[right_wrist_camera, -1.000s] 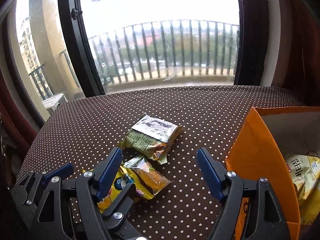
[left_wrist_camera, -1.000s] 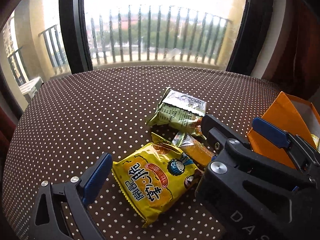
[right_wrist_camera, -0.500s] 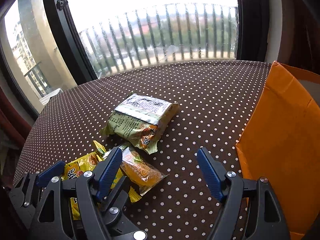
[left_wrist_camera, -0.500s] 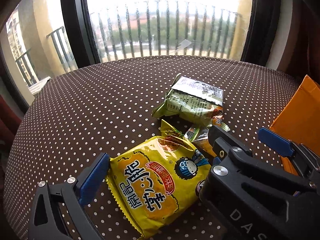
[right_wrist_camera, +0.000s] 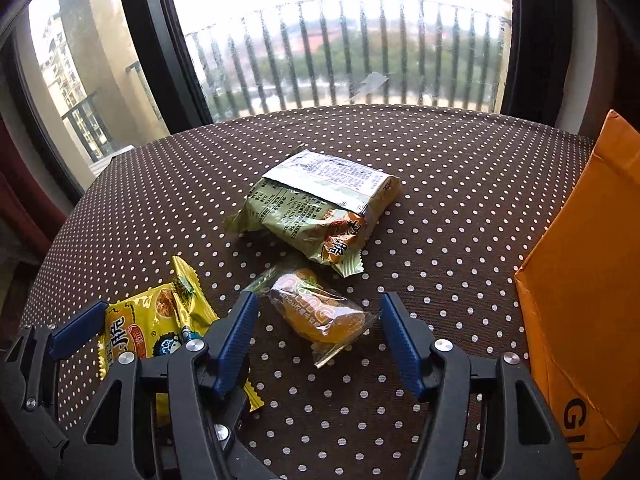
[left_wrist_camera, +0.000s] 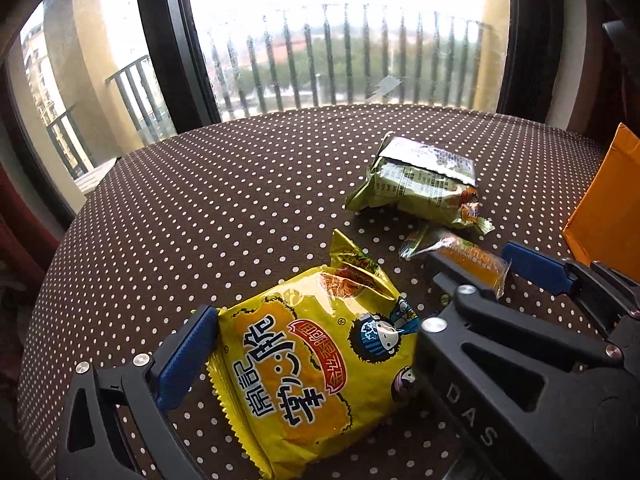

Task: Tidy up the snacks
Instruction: 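Grasp the yellow chip bag with the left gripper while the right grasps the orange jelly packet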

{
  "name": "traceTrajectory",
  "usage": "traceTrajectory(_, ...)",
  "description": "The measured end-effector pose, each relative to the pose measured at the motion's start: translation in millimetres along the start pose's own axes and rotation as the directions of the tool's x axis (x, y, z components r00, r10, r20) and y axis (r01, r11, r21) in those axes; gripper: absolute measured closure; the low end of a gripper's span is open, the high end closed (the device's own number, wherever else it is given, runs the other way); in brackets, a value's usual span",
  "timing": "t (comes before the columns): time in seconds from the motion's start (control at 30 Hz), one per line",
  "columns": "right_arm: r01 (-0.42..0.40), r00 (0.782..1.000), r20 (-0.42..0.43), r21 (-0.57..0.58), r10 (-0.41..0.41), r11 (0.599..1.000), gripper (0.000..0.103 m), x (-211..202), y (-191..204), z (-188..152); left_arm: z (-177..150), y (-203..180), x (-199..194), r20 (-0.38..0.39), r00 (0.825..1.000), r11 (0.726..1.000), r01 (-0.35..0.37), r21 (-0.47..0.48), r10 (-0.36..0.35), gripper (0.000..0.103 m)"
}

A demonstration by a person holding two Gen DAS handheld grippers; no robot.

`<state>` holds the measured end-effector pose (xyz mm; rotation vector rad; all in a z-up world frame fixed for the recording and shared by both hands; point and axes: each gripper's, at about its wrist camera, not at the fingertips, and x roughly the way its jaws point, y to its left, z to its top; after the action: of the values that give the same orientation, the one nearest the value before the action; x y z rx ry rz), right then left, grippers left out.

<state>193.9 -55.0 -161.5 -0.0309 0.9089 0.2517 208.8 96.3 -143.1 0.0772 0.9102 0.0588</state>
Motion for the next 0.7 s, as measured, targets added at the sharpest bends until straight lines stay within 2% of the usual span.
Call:
traceTrajectory(0.03, 0.012, 1.0, 0.0, -0.005, -0.012, 1.0, 0.048, -1, -1, 0, 0, -1, 0, 0.0, 1.0, 1.0, -0.004, 0.001, 0.004, 0.0)
traceTrajectory(0.1, 0.017, 1.0, 0.0, -0.012, -0.017, 1.0, 0.051, -1, -2, -1, -1, -4, 1, -0.006, 1.0, 1.0, -0.012, 0.006, 0.012, 0.0)
traceTrajectory(0.13, 0.022, 1.0, 0.002, -0.015, -0.022, 1.0, 0.057, -2, -3, -2, -2, -4, 0, -0.005, 1.0, 1.0, -0.012, 0.007, 0.012, 0.0)
traceTrajectory(0.17, 0.022, 1.0, 0.001, -0.016, -0.022, 1.0, 0.059, -3, -4, -3, -3, -4, -1, -0.005, 1.0, 1.0, -0.011, 0.009, 0.011, 0.0)
traceTrajectory(0.57, -0.044, 0.998, -0.036, -0.033, 0.043, 0.998, 0.061, -15, 5, -18, -17, 2, -11, -0.023, 1.0, 1.0, -0.011, -0.02, 0.01, 0.001)
traceTrajectory(0.7, -0.067, 0.997, -0.044, -0.03, 0.065, 0.997, 0.061, -24, 8, -25, -27, 4, -20, -0.011, 1.0, 0.999, 0.003, -0.036, -0.003, 0.006)
